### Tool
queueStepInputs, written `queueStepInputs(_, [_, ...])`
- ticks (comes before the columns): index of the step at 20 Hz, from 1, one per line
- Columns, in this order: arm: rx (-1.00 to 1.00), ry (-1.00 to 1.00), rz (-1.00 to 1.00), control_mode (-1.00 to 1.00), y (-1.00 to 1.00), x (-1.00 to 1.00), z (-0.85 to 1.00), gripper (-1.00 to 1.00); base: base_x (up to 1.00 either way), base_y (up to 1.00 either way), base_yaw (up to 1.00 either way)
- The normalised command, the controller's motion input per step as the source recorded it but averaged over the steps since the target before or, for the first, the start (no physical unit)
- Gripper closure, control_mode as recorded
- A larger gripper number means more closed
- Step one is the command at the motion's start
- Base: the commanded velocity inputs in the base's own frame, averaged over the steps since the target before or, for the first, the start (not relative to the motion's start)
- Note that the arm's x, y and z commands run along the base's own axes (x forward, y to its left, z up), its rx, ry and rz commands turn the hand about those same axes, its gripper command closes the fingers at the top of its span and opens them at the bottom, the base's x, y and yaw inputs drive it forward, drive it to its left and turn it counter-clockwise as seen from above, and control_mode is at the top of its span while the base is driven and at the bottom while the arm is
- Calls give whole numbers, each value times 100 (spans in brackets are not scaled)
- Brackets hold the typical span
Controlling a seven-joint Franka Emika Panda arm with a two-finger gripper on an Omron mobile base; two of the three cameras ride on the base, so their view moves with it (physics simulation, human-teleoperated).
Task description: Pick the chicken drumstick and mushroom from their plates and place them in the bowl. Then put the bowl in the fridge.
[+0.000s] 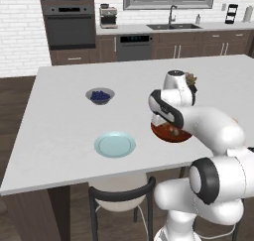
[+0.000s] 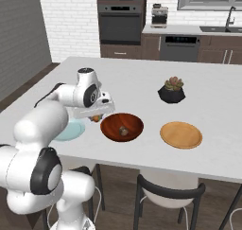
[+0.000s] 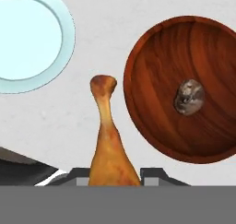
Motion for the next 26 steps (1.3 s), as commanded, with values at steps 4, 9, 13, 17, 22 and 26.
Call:
queueStepInputs(4, [3, 0, -21, -100, -100, 18, 8, 100, 0, 0, 0])
queueStepInputs(9, [5, 0, -8, -100, -46, 65, -15, 100, 0, 0, 0])
queueStepInputs(13, [0, 0, -1, -100, -2, 69, -52, 100, 0, 0, 0])
queueStepInputs(17, [0, 0, -2, -100, -1, 54, -54, 100, 0, 0, 0])
queueStepInputs(22, [0, 0, -1, -100, -20, 34, -48, 100, 0, 0, 0])
queueStepInputs(26, [0, 0, -1, -100, -17, 7, -32, 100, 0, 0, 0])
